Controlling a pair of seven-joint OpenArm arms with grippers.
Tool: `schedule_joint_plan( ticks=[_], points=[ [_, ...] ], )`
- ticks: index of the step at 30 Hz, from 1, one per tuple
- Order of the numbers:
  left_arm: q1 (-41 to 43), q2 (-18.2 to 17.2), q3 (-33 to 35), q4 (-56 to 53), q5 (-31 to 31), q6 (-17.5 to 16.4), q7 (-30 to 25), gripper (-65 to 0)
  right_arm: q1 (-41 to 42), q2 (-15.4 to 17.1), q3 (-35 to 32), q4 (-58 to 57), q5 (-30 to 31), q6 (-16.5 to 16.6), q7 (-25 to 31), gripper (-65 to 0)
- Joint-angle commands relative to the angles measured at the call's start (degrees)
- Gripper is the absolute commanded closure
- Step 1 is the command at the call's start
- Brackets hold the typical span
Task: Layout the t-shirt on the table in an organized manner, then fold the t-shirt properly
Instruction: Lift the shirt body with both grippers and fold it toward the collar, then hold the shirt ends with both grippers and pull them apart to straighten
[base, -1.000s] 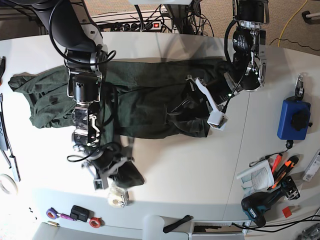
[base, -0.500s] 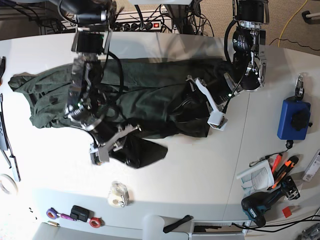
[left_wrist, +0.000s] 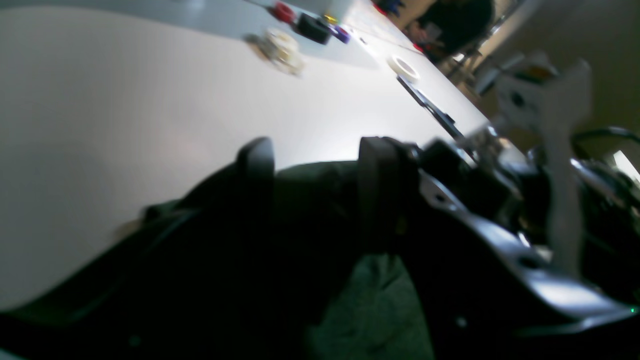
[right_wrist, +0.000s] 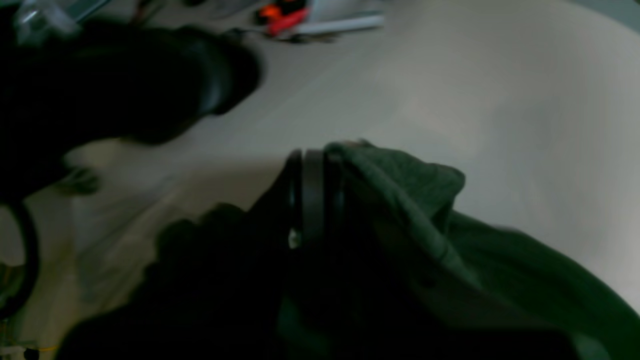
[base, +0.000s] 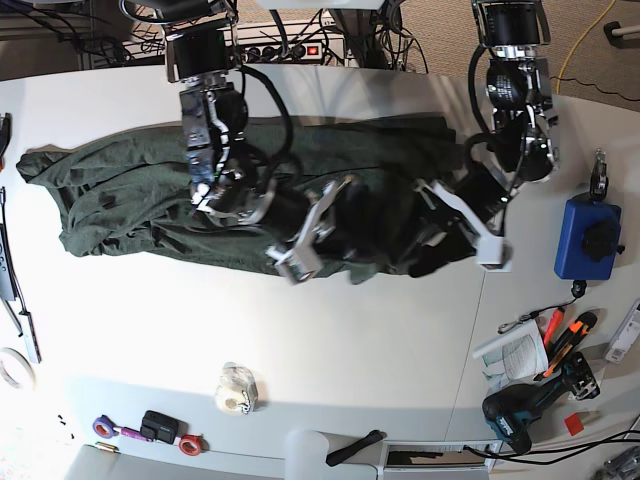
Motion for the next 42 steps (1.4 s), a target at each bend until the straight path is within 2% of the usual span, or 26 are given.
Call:
schedule_joint_plan(
  ticks=[1, 6, 14, 15, 17, 18, 24, 29, 36, 42],
  points=[
    [-0.8, -0.8, -0.8, 1.0, -1.7, -0.7, -0.9, -27.9, 1.2, -0.1, -1.3, 1.1, 1.3, 0.5, 1.3, 0.0],
    [-0.8, -3.7, -1.5, 1.0, -1.7, -0.7, -0.8, -27.9, 1.2, -0.1, -6.7, 1.1, 1.3, 0.5, -1.4, 0.0],
    [-0.7, -3.9, -1.4, 1.0, -1.7, -0.7, -0.7, -27.9, 1.2, -0.1, -7.4, 1.1, 1.4, 0.5, -8.7, 0.0],
    [-0.7, -3.9, -1.4, 1.0, -1.7, -0.7, -0.7, -27.9, 1.2, -0.1, -7.4, 1.1, 1.5, 0.5, -10.1, -5.6],
    [-0.6, -3.9, -1.4, 1.0, -1.6, -0.7, -0.7, -27.9, 1.2, -0.1, -7.4, 1.1, 1.7, 0.5, -12.2, -23.9],
    [-0.6, -3.9, -1.4, 1.0, -1.6, -0.7, -0.7, -27.9, 1.2, -0.1, -7.4, 1.1, 1.7, 0.5, -12.2, -29.4],
    [-0.6, -3.9, -1.4, 1.0, -1.6, -0.7, -0.2, -27.9, 2.0, -0.1, -6.2, 1.3, 1.6, 0.5, -6.8, -30.9],
    [0.3, -3.9, -1.4, 1.0, -1.6, -0.7, -0.3, -27.9, 2.6, -0.1, 1.6, 5.8, 1.6, 0.5, -5.9, -30.9],
    [0.6, -3.9, -1.4, 1.0, -1.6, -0.7, -0.3, -27.9, 2.6, -0.1, 19.0, 11.3, 1.6, 0.5, -6.6, -30.9],
    [1.5, -3.9, -1.4, 1.0, -0.7, -0.7, -0.2, -27.9, 2.5, 0.7, 35.4, 11.3, 2.2, 0.5, -11.5, -30.9]
  ],
)
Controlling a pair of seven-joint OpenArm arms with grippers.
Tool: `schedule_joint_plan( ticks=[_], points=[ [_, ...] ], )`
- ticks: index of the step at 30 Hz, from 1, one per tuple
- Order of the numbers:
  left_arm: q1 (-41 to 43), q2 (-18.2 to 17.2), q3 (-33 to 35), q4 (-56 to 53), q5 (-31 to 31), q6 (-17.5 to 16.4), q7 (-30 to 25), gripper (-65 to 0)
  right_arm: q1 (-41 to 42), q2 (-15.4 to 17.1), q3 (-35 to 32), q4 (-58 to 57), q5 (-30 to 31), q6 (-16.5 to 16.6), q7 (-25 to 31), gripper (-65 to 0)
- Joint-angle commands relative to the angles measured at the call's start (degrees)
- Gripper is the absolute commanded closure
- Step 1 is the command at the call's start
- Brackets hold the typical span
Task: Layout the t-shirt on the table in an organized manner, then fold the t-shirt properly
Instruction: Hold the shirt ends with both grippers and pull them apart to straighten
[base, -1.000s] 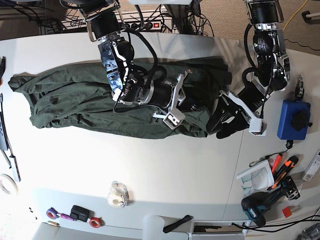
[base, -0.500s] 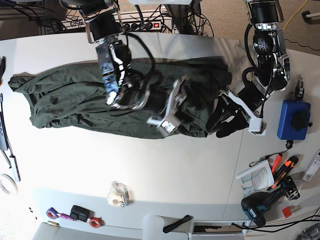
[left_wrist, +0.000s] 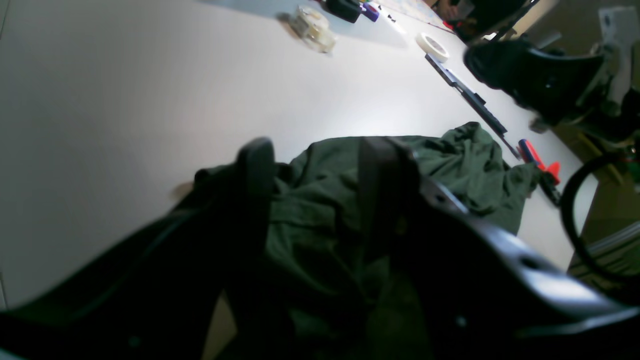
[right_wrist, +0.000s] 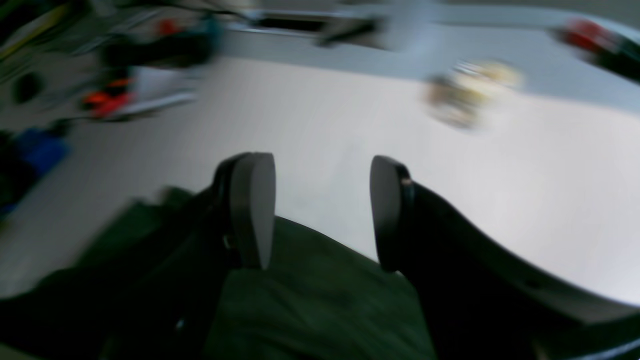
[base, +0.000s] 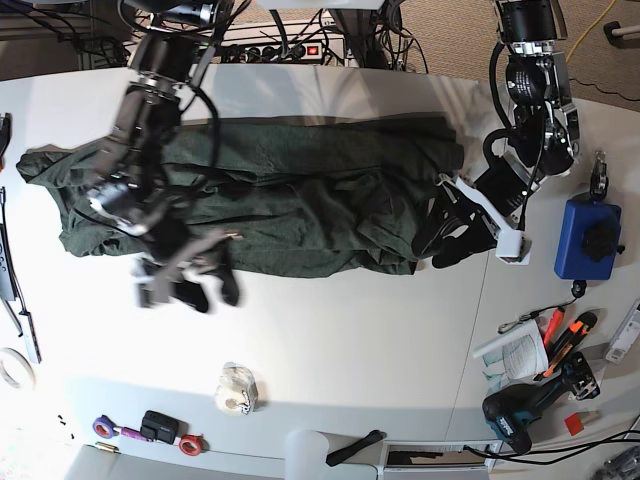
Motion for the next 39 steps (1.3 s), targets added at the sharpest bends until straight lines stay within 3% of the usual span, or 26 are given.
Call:
schedule_joint_plan(
  ticks=[1, 6, 13, 22, 26, 32, 39],
  points=[
    [0.0, -0.5, -0.1, 1.0, -1.2, -0.7, -1.2, -27.9, 1.1, 1.3, 2.0, 1.0, 2.6, 0.5, 0.5, -30.9],
    [3.5, -1.4, -0.1, 1.0, -1.7, 0.2, -0.3, -29.1, -0.4, 5.8, 11.4, 1.0, 10.8, 0.5, -4.1, -30.9],
    [8.3, -3.3, -0.2, 1.0, -3.7, 11.5, 1.8, -42.9, -6.5, 12.3, 19.5, 1.0, 13.4, 0.5, -4.7, -30.9],
    [6.6, -3.3, -0.2, 0.8, -4.2, 22.7, 9.7, -43.0, -11.4, 13.5, 24.5, 1.0, 17.9, 0.5, -5.2, -30.9],
    [5.6, -3.3, -0.1, 0.3, -4.7, 22.8, 14.2, -43.0, -11.7, 13.4, 24.5, 1.0, 17.9, 0.5, -6.3, -30.9],
    [5.5, -2.8, 0.1, 0.2, -6.2, 21.5, 14.3, -43.0, -11.7, 13.4, 24.5, 1.0, 17.9, 0.5, -6.5, -30.9],
    [5.5, -2.6, 5.0, 0.0, -5.2, 21.6, 14.0, -43.0, -11.7, 13.4, 24.5, 1.0, 17.9, 0.5, -7.1, -30.9]
  ],
)
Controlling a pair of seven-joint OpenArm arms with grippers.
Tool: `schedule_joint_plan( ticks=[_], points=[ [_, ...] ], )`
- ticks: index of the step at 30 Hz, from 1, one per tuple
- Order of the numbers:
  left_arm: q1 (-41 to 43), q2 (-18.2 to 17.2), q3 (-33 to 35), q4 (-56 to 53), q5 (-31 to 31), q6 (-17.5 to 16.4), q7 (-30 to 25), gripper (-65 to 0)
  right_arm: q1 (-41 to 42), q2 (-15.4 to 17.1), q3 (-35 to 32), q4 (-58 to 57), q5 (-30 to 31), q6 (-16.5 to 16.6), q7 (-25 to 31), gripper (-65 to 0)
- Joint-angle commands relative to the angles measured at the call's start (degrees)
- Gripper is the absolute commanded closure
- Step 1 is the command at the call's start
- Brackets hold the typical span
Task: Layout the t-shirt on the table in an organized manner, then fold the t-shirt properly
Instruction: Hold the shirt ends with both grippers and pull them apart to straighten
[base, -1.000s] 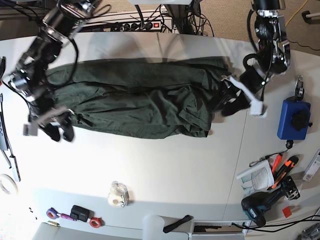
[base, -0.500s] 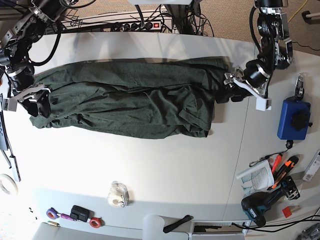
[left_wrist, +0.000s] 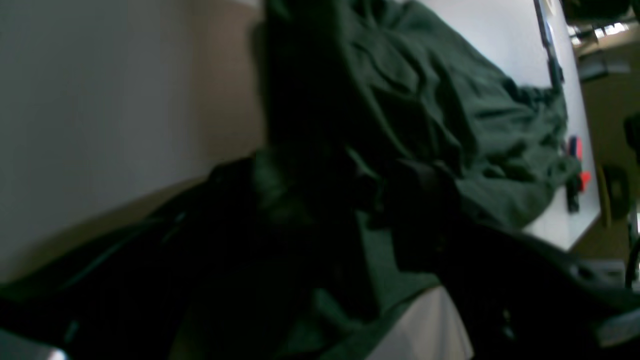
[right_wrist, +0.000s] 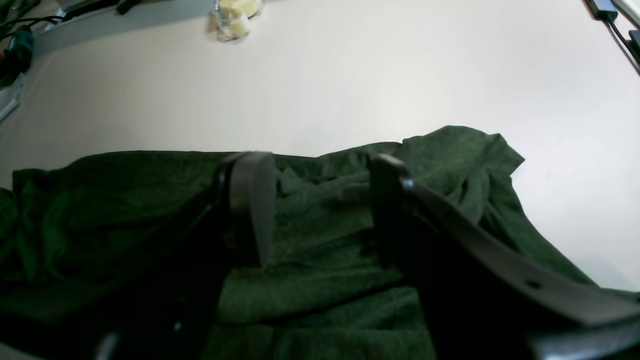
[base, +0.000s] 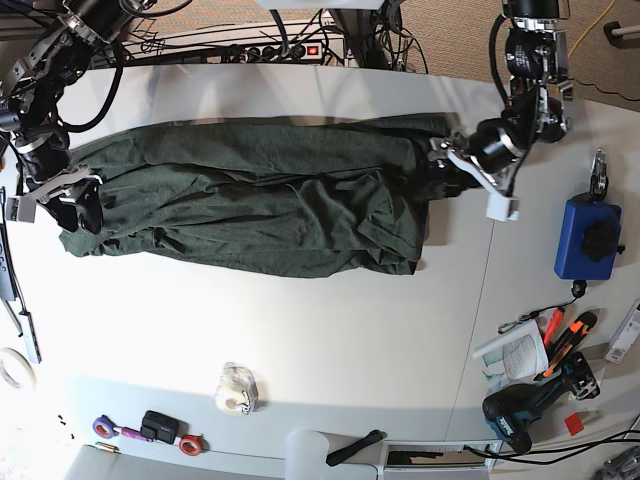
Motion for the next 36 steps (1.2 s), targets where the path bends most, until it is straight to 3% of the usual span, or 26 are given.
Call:
schedule_joint_plan(
  ticks=[1, 7, 12, 19, 25, 29, 35, 36],
  points=[
    [-0.5, 0.1, 0.2, 0.7, 0.0, -0.1, -0.4, -43.0, 0.5, 1.1, 0.2, 1.0, 1.4, 0.5, 1.1, -30.9],
    [-1.5, 3.7, 0.3, 0.6, 2.5, 1.2, -1.1, -43.0, 0.3, 1.1, 0.2, 1.0, 1.4, 0.5, 0.5, -30.9],
    [-3.6, 4.6, 0.3, -2.8, 3.1, 2.3, -1.1, -43.0, -0.2, 1.1, 0.2, 1.0, 1.4, 0.5, 0.4, -30.9],
    [-7.7, 5.1, 0.3, -13.8, 2.2, 1.1, -1.0, -43.0, -0.2, 1.1, 0.2, 1.0, 1.4, 0.5, 0.5, -30.9],
    [-7.8, 5.1, 0.3, -14.7, 2.2, -1.0, 1.8, -42.1, -0.2, 1.1, 0.2, 1.0, 1.4, 0.5, 0.5, -30.9],
    [-7.8, 5.1, 0.3, -14.7, 2.3, -1.5, 4.3, -31.8, -0.2, 1.1, 0.2, 1.0, 1.4, 0.5, 0.6, -30.9],
    [-7.8, 5.1, 0.3, -14.7, 2.4, -2.0, 3.8, 0.0, -0.2, 1.1, 0.2, 1.0, 1.4, 0.5, 0.6, -30.9],
    [-7.8, 5.1, 0.3, -14.6, 2.4, -3.1, 3.4, 0.0, -0.2, 1.1, 0.2, 1.0, 1.4, 0.5, 0.7, -30.9]
  ],
)
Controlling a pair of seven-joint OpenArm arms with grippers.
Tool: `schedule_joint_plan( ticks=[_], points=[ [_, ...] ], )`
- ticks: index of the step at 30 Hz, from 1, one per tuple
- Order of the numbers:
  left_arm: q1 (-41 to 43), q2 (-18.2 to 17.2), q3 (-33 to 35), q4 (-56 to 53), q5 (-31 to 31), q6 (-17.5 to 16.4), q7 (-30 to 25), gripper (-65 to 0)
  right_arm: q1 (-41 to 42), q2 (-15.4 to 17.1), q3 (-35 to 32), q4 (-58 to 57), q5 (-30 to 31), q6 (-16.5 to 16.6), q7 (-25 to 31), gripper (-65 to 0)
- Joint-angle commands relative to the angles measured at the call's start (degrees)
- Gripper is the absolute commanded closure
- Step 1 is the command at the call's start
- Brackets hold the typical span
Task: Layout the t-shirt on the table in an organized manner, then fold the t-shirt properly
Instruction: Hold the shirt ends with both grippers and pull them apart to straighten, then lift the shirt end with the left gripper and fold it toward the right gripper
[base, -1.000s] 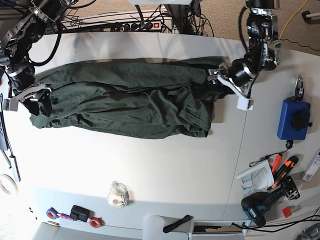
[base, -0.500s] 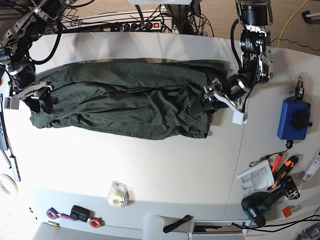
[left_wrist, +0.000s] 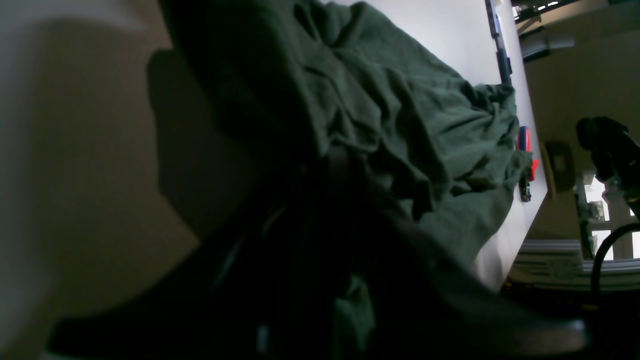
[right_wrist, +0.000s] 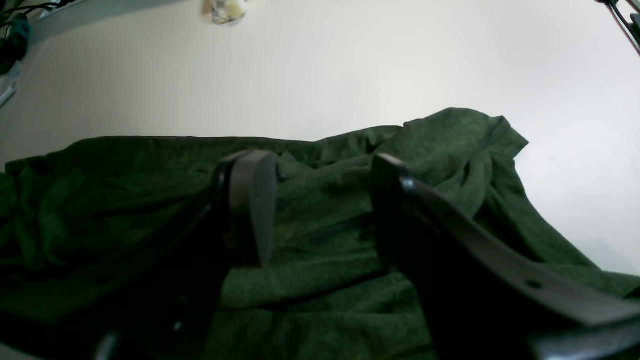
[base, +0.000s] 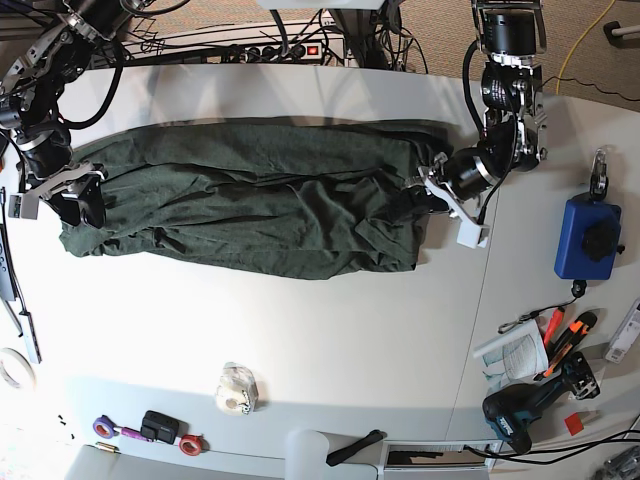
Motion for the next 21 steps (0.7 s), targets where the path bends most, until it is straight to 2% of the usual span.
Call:
schedule_joint_plan(
  ticks=[1, 5, 8, 12, 16, 18, 21],
  points=[
    [1.1, -0.1, 0.2, -0.6, 1.2, 0.8, 2.6, 0.0, 0.6, 1.1, 0.2, 1.0, 1.4, 0.5, 1.7, -30.9],
    [1.1, -0.1, 0.2, 3.3, -3.2, -7.5, 2.2, 0.0, 0.6, 1.1, 0.2, 1.0, 1.3, 0.5, 2.0, -30.9],
    [1.1, -0.1, 0.2, 7.6, -5.7, -11.2, 2.2, 0.0, 0.6, 1.1, 0.2, 1.0, 0.8, 0.5, 3.3, -30.9],
    [1.1, -0.1, 1.4, 12.1, -6.5, -11.6, 2.1, 0.0, 0.6, 1.1, 0.2, 1.0, -2.6, 0.5, 5.7, -30.9],
    [0.9, -0.1, 6.1, 13.2, -6.3, -11.6, 0.7, 0.0, 0.6, 1.1, 0.2, 1.0, -3.8, 0.5, 6.0, -30.9],
    [0.8, 0.1, 9.7, 13.2, -5.0, -11.6, -0.9, 0.0, 0.6, 1.0, 0.2, 1.0, -3.8, 0.5, 6.0, -30.9],
    [-0.2, 1.9, 14.7, 13.2, 0.0, -11.5, -3.0, 0.0, 0.6, 1.0, 0.2, 1.0, -5.1, 0.5, 6.0, -30.9]
  ],
)
